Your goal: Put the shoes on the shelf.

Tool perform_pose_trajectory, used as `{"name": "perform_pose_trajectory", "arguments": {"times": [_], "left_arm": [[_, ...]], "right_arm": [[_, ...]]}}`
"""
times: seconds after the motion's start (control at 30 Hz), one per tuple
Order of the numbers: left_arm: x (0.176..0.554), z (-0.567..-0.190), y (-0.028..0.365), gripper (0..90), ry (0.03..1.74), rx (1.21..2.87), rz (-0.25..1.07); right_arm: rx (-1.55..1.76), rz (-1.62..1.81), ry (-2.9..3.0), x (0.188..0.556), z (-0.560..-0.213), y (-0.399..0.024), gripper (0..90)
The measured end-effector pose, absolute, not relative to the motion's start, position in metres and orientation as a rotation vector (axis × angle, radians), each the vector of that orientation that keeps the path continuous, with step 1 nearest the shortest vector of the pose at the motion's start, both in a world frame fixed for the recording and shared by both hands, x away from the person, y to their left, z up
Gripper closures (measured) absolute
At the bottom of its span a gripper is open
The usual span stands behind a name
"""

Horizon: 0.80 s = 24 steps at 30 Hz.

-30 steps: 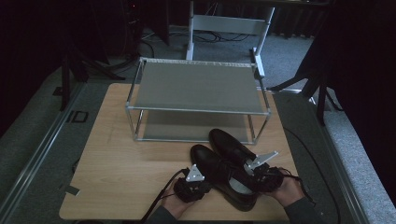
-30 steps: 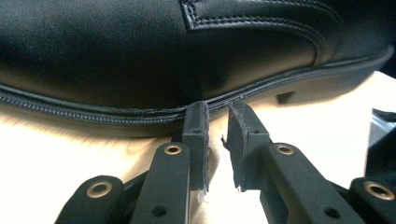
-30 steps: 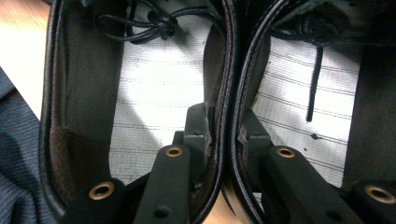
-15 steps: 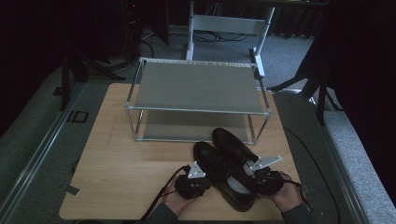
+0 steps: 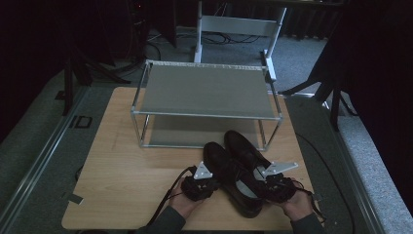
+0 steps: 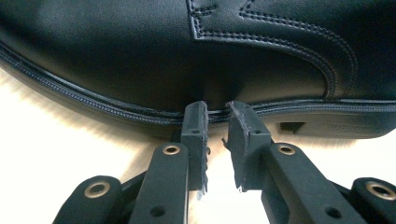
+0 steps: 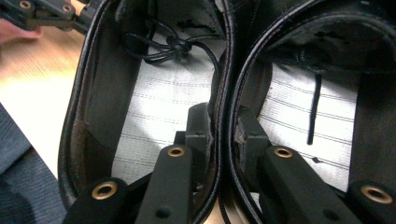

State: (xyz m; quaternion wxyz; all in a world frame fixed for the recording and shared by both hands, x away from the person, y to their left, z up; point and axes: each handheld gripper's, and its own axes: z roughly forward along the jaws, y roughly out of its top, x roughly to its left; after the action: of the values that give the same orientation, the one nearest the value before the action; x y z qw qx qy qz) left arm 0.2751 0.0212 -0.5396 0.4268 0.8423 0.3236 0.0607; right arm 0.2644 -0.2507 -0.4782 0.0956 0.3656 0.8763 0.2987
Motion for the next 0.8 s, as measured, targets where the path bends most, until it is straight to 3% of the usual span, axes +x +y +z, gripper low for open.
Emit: {"name": "perform_pose_trajectory", "arguments": {"times": [0.8], "left_arm": [[0.328, -0.528, 0.029, 77.6, 0.896, 2.104, 0.325]], "right_arm": [[1.248, 0.972, 2.442, 0.314, -0.475, -0.228, 79.7]]}}
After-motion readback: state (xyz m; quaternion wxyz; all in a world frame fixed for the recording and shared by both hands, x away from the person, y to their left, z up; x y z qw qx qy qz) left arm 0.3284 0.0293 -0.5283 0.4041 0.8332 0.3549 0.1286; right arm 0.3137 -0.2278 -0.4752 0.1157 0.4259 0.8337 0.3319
